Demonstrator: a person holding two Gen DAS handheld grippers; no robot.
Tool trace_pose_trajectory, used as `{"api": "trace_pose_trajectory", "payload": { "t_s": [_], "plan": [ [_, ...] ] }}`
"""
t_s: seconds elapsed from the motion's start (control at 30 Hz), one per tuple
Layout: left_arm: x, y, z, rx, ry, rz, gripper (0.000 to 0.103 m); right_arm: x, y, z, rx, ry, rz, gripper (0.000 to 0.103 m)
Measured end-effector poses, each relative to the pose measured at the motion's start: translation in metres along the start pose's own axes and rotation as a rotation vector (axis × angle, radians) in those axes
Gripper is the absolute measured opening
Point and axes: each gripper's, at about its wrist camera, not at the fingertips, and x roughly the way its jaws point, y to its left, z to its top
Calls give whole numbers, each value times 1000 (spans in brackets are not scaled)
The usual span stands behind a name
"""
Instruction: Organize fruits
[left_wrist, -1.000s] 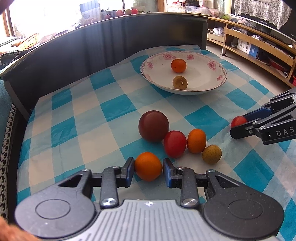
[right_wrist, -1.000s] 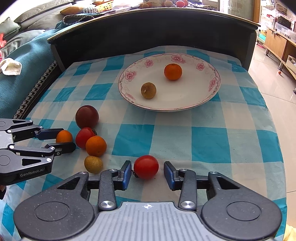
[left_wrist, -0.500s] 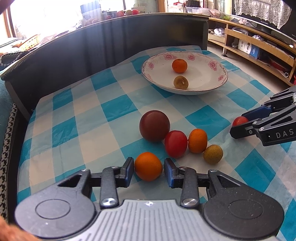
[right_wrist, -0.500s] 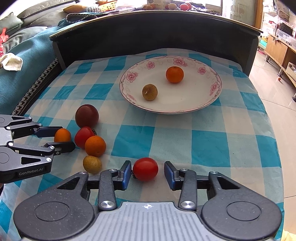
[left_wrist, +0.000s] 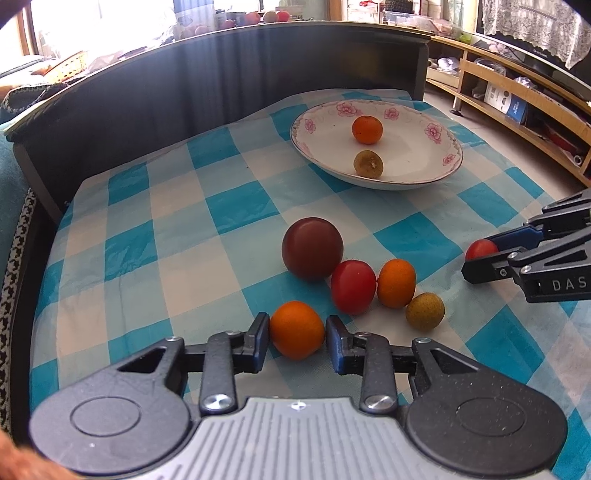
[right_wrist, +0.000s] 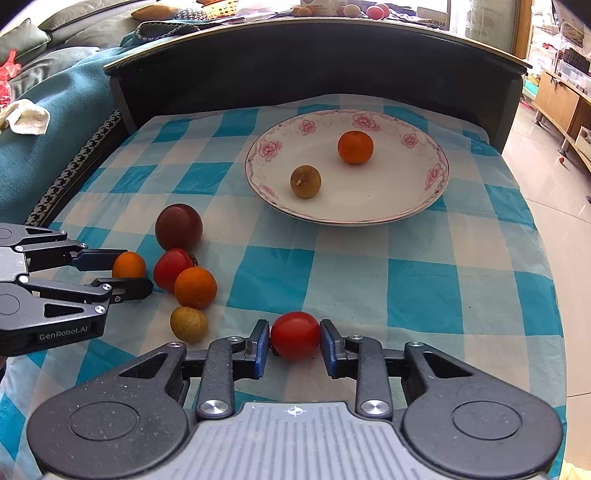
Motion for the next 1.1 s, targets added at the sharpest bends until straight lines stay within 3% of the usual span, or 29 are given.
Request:
{"api": "trace_pose_trajectory", "payload": {
  "t_s": [1.1],
  "plan": [
    [-10,-6,6,-1,-25,-35,40,-8,1,3,8,-9,15,23]
  ]
}}
